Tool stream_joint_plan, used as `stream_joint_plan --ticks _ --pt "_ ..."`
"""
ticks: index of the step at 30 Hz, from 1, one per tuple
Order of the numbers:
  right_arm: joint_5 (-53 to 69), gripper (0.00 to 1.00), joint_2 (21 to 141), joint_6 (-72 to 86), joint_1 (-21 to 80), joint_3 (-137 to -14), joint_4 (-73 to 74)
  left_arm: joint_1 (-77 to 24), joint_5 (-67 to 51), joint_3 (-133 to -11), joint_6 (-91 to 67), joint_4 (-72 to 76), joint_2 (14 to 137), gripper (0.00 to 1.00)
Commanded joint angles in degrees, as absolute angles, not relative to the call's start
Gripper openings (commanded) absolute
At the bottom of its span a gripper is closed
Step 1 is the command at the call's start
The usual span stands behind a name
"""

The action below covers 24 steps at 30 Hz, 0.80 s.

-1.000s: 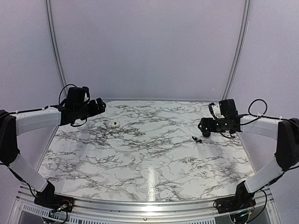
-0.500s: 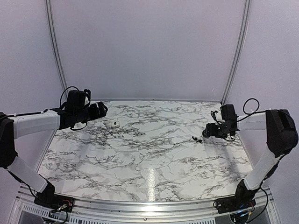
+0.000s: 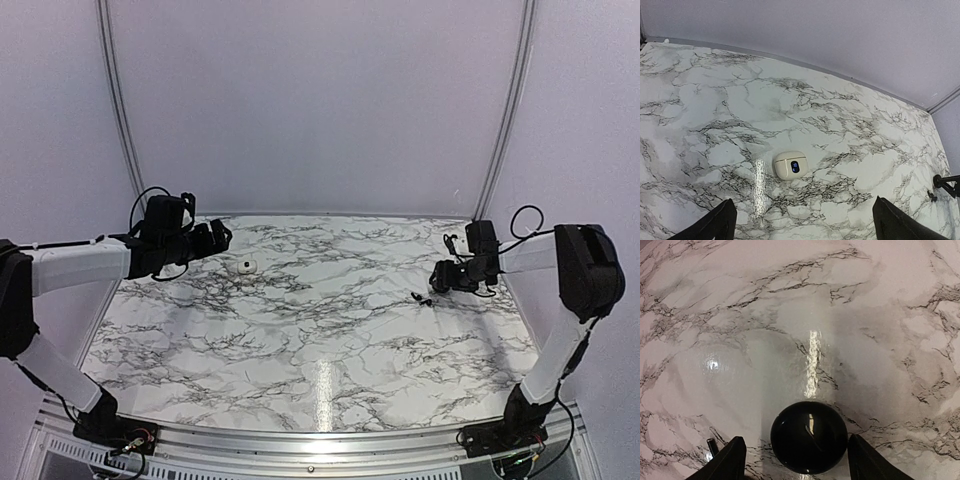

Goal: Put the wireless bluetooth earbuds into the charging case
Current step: Pick up the charging case from the center of the board.

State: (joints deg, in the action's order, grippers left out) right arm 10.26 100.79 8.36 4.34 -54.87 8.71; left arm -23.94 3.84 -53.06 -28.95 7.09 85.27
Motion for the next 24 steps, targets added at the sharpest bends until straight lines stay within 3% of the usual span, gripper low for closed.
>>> stream_joint_plan --ticks 1,24 --pt "11.97 0.69 102.69 7.18 4.90 -58.04 7.48 -23.93 3.32 -53.48 -28.78 9.04 86.29 0.99" --pt "1.37 0.69 103.86 3.11 10.30 -60.14 10.75 -23.95 1.23 -54.14 -28.13 9.36 87.21 0.99"
